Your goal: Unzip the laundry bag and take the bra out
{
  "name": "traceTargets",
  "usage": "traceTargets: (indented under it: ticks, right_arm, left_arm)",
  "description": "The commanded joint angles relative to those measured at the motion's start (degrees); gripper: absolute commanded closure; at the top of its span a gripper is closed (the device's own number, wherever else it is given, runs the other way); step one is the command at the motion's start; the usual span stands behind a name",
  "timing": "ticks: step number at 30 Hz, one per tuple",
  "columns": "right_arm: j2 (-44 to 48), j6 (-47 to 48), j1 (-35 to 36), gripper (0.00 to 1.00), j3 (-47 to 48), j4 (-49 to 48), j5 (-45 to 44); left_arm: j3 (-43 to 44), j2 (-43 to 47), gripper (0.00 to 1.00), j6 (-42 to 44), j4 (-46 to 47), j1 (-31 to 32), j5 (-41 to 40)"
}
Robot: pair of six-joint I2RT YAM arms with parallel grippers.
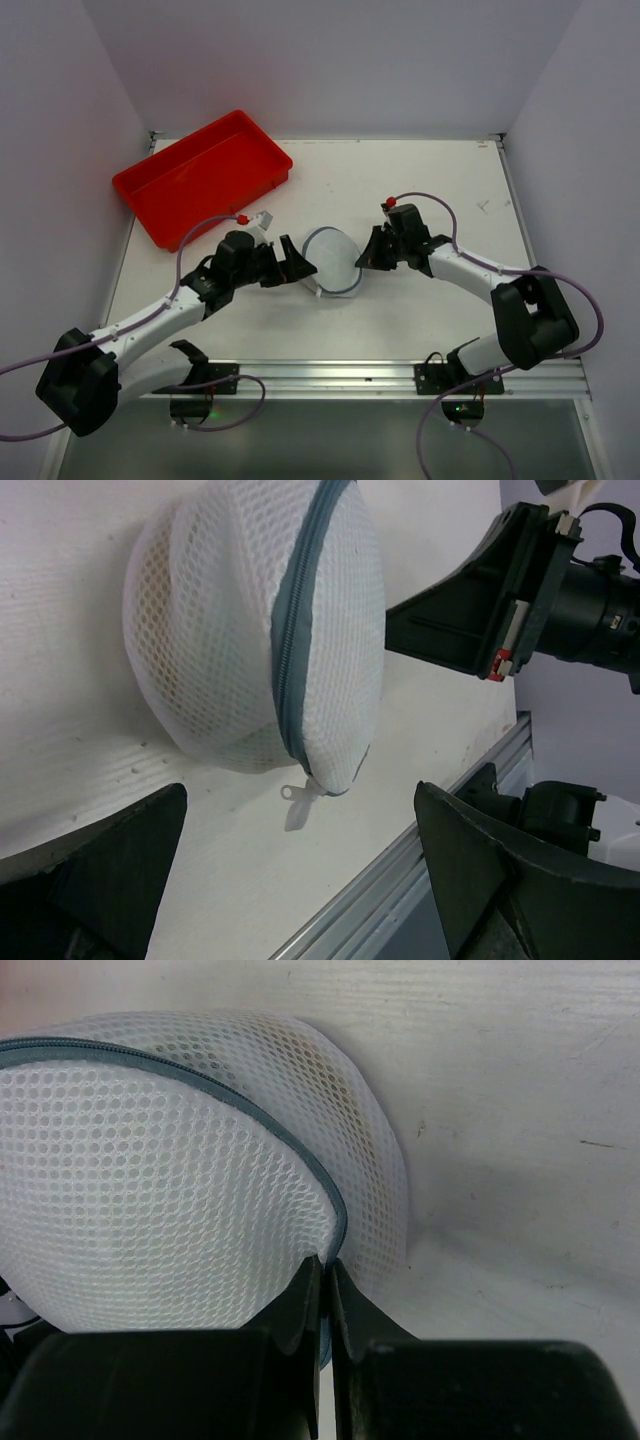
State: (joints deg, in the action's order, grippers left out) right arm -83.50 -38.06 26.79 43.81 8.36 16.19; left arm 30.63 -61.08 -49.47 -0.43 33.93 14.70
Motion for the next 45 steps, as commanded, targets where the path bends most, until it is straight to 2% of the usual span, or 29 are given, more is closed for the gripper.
traceTargets:
  ticks: [1, 3, 6, 10, 14, 17, 18, 19, 21, 26, 29, 31, 33, 34, 38, 41, 45]
  right_arm:
    - [-0.1, -3.2, 0.3, 1.00, 2.0, -2.0, 1.5]
    - [0.3, -3.5, 0.3, 1.00, 1.8, -2.6, 2.2]
    - [0.3, -3.5, 0.3, 1.00, 2.0, -2.8, 3.2]
    - [0.7, -3.7, 0.3, 1.00, 1.5, -3.1, 4.2]
    - [0.9, -3.7, 0.3, 1.00, 1.4, -3.2, 4.5]
    - [1.1, -3.6, 0.3, 1.00, 1.4, -3.2, 4.5]
    - [1.1, -3.6, 0.2, 1.00, 1.3, -3.2, 4.5]
    - [1.2, -3.6, 0.3, 1.00, 1.2, -3.3, 4.3]
    - [1.4, -3.5, 0.2, 1.00, 1.2, -3.1, 3.2]
    - [1.9, -3.1, 0.2, 1.00, 1.9, -2.7, 1.0]
    - [2.1, -2.5, 0.2, 1.00, 2.7, -2.1, 0.0]
    - [2.2, -2.1, 0.2, 1.00, 3.1, -2.1, -0.5]
    - [3.3, -1.1, 0.2, 0.91, 3.5, -2.2, -1.2]
    - [4.1, -0.6, 0.2, 0.87, 3.5, -2.0, -1.9]
    - [11.7, 2.5, 0.8, 0.62, 3.2, 0.1, -5.2]
    - [20.1, 3.5, 2.1, 0.51, 1.5, 0.8, -9.2]
    - [29.8, 3.0, 5.5, 0.48, -1.5, -1.1, -11.2]
  left_arm:
    - [-1.5, 1.3, 0.02, -3.3, 4.6, 1.9, 0.8]
    - [-1.9, 0.4, 0.03, -3.2, 6.0, 1.9, 0.3]
    - [-2.4, -1.8, 0.11, -2.4, 12.4, 1.9, -0.3]
    - [-1.8, -6.2, 0.17, -1.0, 19.1, 2.0, 1.5]
    - [-0.8, -9.8, 0.25, 1.6, 21.5, 2.1, 1.6]
    - [-0.7, -11.2, 0.39, 0.7, 21.8, 2.0, 3.0]
    - [-0.7, -10.9, 0.48, 0.3, 21.9, 2.0, 3.8]
    - [-0.7, -10.6, 0.52, 0.0, 22.0, 2.1, 4.5]
    - [-0.6, -8.5, 0.59, -1.0, 21.1, 2.4, 5.9]
    - [1.2, -4.0, 0.65, -1.6, 17.4, 3.2, 8.1]
    - [2.0, -2.0, 0.78, -1.8, 16.2, 3.3, 9.0]
    - [3.2, -1.8, 0.90, -1.6, 14.4, 3.3, 8.8]
    - [3.6, -2.5, 1.00, -1.6, 14.0, 3.3, 7.8]
    - [4.2, -2.9, 1.00, -1.8, 14.0, 3.3, 7.5]
    - [5.8, -5.6, 1.00, -3.4, 14.1, 3.4, 5.9]
    - [7.2, -7.6, 1.00, -4.8, 14.0, 3.4, 3.9]
    - [9.3, -9.8, 1.00, -7.2, 11.7, 3.6, 0.3]
